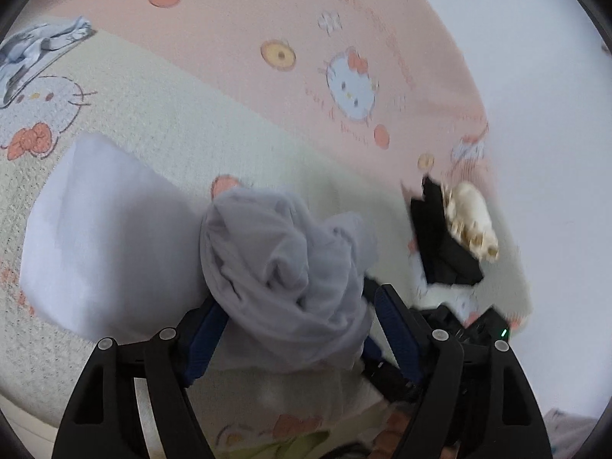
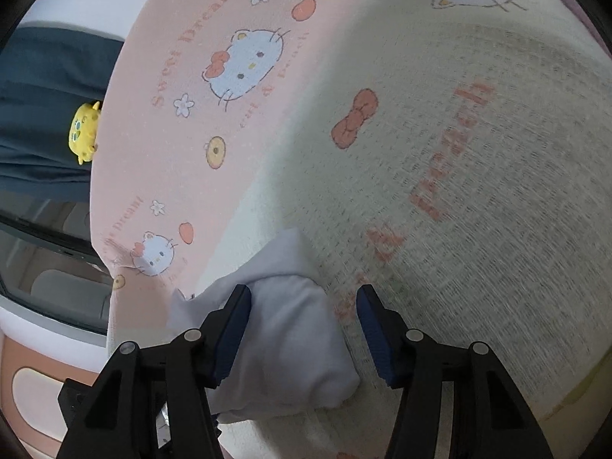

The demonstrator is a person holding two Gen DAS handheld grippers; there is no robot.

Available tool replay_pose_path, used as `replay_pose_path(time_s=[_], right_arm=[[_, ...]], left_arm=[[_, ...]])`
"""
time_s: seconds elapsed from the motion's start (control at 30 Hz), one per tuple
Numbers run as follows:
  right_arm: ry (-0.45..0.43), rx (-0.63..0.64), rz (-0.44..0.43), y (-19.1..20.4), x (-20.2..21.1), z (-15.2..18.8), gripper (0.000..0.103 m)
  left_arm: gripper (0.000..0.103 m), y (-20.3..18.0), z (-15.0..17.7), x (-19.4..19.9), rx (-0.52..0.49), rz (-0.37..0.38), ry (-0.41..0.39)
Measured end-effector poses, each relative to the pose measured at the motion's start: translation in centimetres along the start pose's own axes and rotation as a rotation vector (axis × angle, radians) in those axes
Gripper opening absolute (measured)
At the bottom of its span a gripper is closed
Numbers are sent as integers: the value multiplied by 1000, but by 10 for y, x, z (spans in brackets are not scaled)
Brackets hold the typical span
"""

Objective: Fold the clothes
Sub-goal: 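Grasp the white shirt bundle with the left gripper while the right gripper holds its end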

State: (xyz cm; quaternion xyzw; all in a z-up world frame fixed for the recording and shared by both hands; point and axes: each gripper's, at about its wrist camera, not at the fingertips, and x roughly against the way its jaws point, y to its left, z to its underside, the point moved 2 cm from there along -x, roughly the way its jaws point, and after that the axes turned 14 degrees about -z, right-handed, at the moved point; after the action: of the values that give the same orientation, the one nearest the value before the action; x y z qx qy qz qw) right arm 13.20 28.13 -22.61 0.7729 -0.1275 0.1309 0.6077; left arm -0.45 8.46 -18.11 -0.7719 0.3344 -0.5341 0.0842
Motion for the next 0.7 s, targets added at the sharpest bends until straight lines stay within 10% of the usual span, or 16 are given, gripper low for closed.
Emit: replay_pose_path(time_s=[0.13, 0.27, 0.7], right_arm=[[1, 31, 2, 2, -6, -1, 57], [-1, 65, -26, 5, -11, 2, 44], [16, 251, -54, 60, -9, 14, 40]], left_arm=[[72, 3, 2, -2, 20, -6, -32], [41, 3, 8, -2, 1, -95, -78], [33, 40, -3, 32, 280, 240, -110]])
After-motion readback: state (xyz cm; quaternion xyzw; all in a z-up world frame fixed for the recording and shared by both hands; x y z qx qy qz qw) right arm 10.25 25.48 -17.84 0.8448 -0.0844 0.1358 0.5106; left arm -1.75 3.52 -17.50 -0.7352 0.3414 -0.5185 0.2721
